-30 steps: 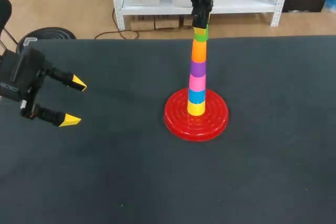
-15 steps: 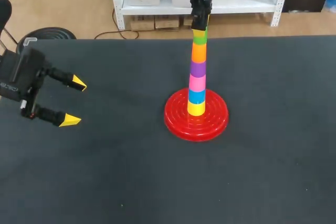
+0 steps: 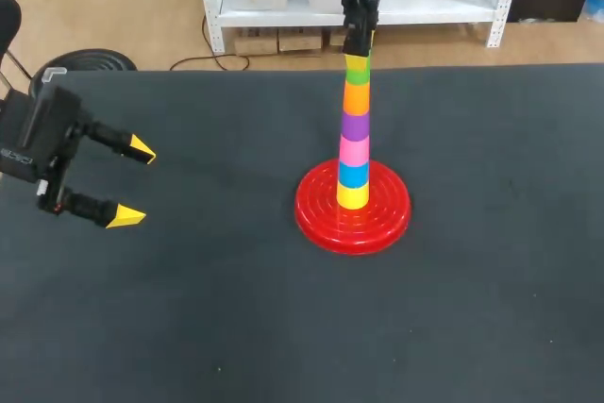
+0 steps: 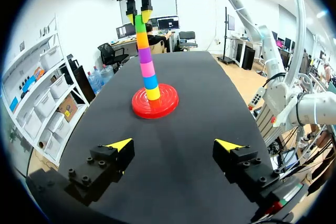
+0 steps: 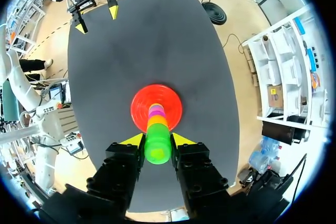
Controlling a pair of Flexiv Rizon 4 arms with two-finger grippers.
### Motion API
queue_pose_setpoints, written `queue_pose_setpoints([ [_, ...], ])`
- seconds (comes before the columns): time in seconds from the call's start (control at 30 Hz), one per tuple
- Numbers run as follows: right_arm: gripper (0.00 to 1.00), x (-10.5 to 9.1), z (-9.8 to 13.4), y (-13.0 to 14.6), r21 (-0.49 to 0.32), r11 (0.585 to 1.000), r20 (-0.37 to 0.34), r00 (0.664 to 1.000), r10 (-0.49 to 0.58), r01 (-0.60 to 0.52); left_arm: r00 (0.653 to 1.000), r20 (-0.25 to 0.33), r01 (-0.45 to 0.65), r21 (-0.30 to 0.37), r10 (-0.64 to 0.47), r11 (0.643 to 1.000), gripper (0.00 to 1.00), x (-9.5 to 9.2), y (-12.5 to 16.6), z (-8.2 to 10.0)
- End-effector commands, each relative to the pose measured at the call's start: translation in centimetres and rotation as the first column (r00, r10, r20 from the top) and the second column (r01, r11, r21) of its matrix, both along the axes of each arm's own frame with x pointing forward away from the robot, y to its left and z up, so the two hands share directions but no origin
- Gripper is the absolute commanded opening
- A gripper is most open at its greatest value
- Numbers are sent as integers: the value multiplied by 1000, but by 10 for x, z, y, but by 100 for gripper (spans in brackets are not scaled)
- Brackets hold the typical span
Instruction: Pick up and stack the cylinders on the red base in this order: pink,purple,orange,green
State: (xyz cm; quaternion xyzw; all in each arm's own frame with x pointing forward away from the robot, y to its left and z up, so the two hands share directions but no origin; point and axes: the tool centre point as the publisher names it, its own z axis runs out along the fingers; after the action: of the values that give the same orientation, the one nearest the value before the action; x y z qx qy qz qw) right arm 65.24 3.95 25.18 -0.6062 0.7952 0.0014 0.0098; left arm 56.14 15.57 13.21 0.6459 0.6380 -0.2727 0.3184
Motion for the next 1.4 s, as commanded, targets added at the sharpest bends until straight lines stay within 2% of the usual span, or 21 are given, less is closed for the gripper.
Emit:
queue_pose_setpoints([
  [0.03, 0, 3, -5, 0, 2, 1000, -6, 1000, -3, 3, 1000, 3, -1, -2, 1, 1000, 100, 0, 0, -1],
  [0.27, 0, 1, -5, -1, 7, 1000, 0, 1000, -8, 8, 1000, 3, -1, -2, 1, 1000, 100, 0, 0, -1],
  [0.3, 6, 0, -5, -2, 11, 1000, 5, 1000, -11, 11, 1000, 3, -1, -2, 1, 1000, 100, 0, 0, -1],
  [0.33, 37, 0, -5, -2, 17, 1000, 7, 1000, -10, 10, 1000, 3, -1, -2, 1, 1000, 100, 0, 0, -1],
  [0.37, 78, 0, -5, -2, 18, 1000, 11, 1000, -12, 12, 1000, 3, -1, -2, 1, 1000, 100, 0, 0, -1],
  [0.4, 100, -1, -4, -2, 20, 1000, 16, 1000, -11, 11, 1000, 3, -1, -2, 1, 1000, 100, 0, 0, -1],
  [0.53, 100, -3, -2, -2, 26, 1000, 33, 999, -15, 14, 1000, 3, -1, -2, 1, 1000, 100, 0, 0, -1],
  [0.8, 100, -12, 8, -8, 68, 997, 113, 993, -31, 23, 1000, 3, -1, -2, 1, 1000, 100, 0, 0, -1],
  [1.03, 100, -32, 10, -31, 179, 982, 162, 983, -82, 53, 1000, 3, -1, -2, 1, 1000, 100, 0, 0, -1],
  [1.17, 100, -41, 2, -41, 207, 976, 150, 983, -105, 73, 1000, 3, -1, -2, 1, 1000, 100, 0, 0, -1],
  [1.3, 100, -48, -7, -49, 277, 955, 165, 973, -159, 109, 1000, 3, -1, -2, 1, 1000, 100, 0, 0, -1],
  [1.4, 100, -48, -7, -49, 277, 955, 165, 973, -159, 109, 1000, 3, -1, -2, 1, 1000, 100, 0, 0, -1],
])
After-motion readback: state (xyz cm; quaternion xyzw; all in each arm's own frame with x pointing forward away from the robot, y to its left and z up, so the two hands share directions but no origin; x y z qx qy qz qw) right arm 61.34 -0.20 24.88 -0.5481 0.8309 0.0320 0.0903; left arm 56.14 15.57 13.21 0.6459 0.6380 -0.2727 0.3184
